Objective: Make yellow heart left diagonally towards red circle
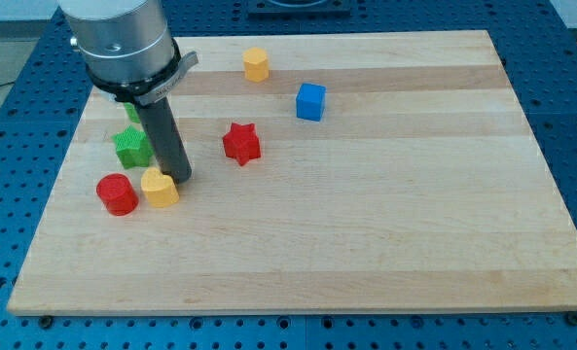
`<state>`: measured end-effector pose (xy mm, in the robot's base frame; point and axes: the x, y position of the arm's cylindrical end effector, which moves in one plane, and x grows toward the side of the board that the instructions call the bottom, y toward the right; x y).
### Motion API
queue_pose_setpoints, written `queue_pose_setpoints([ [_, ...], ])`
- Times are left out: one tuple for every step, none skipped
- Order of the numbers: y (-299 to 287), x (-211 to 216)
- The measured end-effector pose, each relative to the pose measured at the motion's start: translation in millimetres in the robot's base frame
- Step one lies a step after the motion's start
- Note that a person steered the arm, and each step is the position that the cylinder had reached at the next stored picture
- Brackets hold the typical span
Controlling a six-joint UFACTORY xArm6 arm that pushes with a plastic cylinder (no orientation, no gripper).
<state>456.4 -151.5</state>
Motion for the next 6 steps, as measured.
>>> queue_pose_setpoints([
  [-8, -9],
  [-22, 8],
  [-31, 36],
  [-31, 67],
  [-24, 79],
  [4, 77],
])
